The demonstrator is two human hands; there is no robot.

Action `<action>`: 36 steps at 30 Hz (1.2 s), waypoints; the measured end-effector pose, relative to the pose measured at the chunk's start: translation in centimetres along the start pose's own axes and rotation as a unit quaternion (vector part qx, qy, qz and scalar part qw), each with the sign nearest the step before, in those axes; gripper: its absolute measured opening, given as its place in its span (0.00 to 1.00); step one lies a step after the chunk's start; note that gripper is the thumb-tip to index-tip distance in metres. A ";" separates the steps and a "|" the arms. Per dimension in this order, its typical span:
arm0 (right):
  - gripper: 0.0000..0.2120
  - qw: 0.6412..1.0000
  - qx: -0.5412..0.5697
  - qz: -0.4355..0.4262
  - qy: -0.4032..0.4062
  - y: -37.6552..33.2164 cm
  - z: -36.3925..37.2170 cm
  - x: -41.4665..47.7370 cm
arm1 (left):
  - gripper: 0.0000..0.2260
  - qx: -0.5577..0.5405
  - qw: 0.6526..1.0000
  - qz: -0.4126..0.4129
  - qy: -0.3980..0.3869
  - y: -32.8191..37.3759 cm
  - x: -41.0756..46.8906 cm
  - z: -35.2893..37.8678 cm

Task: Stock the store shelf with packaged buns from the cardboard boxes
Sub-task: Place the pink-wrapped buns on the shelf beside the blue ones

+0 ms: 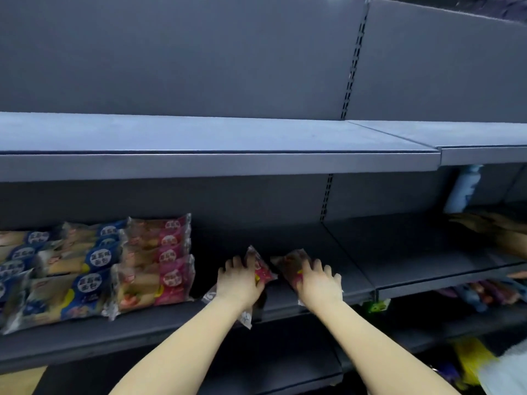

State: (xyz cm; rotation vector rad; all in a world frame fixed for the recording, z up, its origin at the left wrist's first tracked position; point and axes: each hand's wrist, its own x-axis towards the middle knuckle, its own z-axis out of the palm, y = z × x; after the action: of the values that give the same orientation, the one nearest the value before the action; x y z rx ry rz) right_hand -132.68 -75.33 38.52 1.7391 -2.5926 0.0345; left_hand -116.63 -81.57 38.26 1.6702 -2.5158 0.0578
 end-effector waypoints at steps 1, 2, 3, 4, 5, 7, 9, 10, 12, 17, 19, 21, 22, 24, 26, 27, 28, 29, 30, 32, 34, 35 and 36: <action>0.29 1.000 0.000 -0.008 -0.007 0.1 0.2 0.5 | 0.37 -0.002 1.000 -0.003 0.002 0.2 0.5 0.2; 0.31 1.000 0.002 -0.016 -0.014 0.2 0.3 1.0 | 0.37 -0.005 1.000 -0.006 0.003 0.4 1.0 0.5; 0.31 1.000 0.009 -0.022 -0.020 0.2 0.5 1.5 | 0.38 -0.008 1.000 -0.007 0.003 0.6 1.5 0.7; 0.31 0.999 0.019 -0.027 -0.026 0.2 0.8 1.9 | 0.39 -0.011 1.000 -0.007 0.002 0.8 2.0 0.9; 0.31 0.999 0.029 -0.034 -0.032 0.2 1.0 2.4 | 0.39 -0.010 1.000 -0.003 -0.004 1.0 2.4 1.2; 0.35 0.997 0.039 -0.050 -0.047 0.4 1.5 3.1 | 0.38 -0.004 1.000 0.006 -0.017 1.3 3.2 1.6; 0.40 0.996 0.048 -0.055 -0.059 0.7 1.9 4.0 | 0.37 -0.014 0.999 0.006 -0.031 1.5 3.7 1.9; 0.42 0.995 0.053 -0.051 -0.060 0.8 1.9 4.3 | 0.36 -0.023 0.999 0.004 -0.035 1.4 3.9 2.0; 0.44 0.996 0.061 -0.044 -0.056 1.2 2.3 5.3 | 0.36 -0.040 0.998 -0.008 -0.042 1.2 4.3 2.6; 0.43 0.995 0.055 -0.065 -0.045 1.5 2.7 7.8 | 0.36 -0.070 0.996 -0.045 -0.033 0.5 5.7 3.4; 0.41 0.995 0.056 -0.069 -0.043 1.6 2.8 8.6 | 0.36 -0.068 0.996 -0.044 -0.027 0.6 6.4 3.4; 0.39 0.995 0.060 -0.073 -0.033 1.5 3.0 9.2 | 0.35 -0.062 0.997 -0.037 -0.028 0.8 7.0 3.5; 0.39 0.995 0.059 -0.074 -0.026 1.4 3.1 9.3 | 0.35 -0.061 0.997 -0.034 -0.030 0.9 7.2 3.5; 0.37 0.996 0.056 -0.073 -0.011 1.3 3.3 9.6 | 0.36 -0.066 0.997 -0.034 -0.037 1.0 7.7 3.7; 0.37 0.996 0.056 -0.072 0.001 1.1 3.4 9.8 | 0.36 -0.075 0.996 -0.040 -0.039 0.7 8.2 3.9; 0.37 0.996 0.058 -0.073 0.007 1.1 3.5 9.9 | 0.36 -0.077 0.995 -0.042 -0.037 0.6 8.3 4.0; 0.37 0.995 0.060 -0.076 0.011 1.0 3.6 9.9 | 0.36 -0.076 0.996 -0.043 -0.035 0.5 8.3 4.1; 0.37 0.995 0.061 -0.080 0.013 1.0 3.6 10.1 | 0.36 -0.072 0.996 -0.042 -0.033 0.5 8.3 4.1; 0.37 0.994 0.060 -0.086 0.013 1.0 3.6 10.2 | 0.36 -0.069 0.996 -0.039 -0.033 0.5 8.3 4.0; 0.37 0.992 0.061 -0.109 0.002 1.2 3.3 10.7 | 0.37 -0.073 0.996 -0.032 -0.045 0.5 8.3 3.7; 0.39 0.989 0.074 -0.127 -0.014 1.5 2.6 11.3 | 0.37 -0.074 0.996 -0.011 -0.048 0.1 8.1 3.2; 0.40 0.989 0.082 -0.122 -0.020 1.7 2.3 11.6 | 0.36 -0.063 0.997 0.006 -0.035 -0.5 7.9 2.9; 0.42 0.990 0.089 -0.106 -0.027 1.9 2.0 12.0 | 0.36 -0.046 0.999 0.022 -0.014 -1.2 7.6 2.4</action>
State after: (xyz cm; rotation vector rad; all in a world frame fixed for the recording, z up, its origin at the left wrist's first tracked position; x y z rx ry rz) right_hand -138.98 -85.76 36.87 2.0943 -2.4925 0.2263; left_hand -118.61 -89.28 36.74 1.5934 -2.5337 -0.0768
